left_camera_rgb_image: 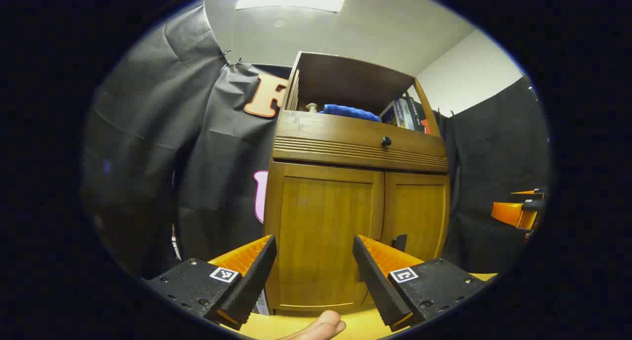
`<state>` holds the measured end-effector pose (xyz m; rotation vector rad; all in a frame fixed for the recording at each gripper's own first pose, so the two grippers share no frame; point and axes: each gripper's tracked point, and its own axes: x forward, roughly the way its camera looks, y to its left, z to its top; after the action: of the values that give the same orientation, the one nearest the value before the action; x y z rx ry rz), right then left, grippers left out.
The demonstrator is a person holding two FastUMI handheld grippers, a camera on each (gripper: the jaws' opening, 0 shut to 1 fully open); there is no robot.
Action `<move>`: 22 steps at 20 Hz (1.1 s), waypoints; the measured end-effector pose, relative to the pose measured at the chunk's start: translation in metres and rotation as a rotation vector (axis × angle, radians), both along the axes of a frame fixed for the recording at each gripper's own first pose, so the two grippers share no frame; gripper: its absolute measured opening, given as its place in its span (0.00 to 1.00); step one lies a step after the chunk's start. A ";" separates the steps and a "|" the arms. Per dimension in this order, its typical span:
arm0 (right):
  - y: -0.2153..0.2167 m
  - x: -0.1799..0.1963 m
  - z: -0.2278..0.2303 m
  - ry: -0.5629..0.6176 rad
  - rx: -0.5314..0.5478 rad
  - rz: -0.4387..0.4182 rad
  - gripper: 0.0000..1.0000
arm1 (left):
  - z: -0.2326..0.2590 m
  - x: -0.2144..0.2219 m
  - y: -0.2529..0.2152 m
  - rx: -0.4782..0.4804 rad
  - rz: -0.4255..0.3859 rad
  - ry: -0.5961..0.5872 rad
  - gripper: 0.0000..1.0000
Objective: Open the right door of the double-door shoe cabinet with the right hand, and open the left door with the left hand.
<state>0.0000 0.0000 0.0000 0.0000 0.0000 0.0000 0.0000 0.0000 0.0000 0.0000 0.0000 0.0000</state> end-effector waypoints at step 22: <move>0.042 0.086 -0.069 0.114 0.064 0.094 0.96 | -0.001 0.005 0.025 0.004 0.077 -0.019 0.92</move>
<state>0.0858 0.0421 -0.0686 0.0641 0.1141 0.0943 0.0050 0.0250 -0.0011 0.0043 -0.0193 0.0767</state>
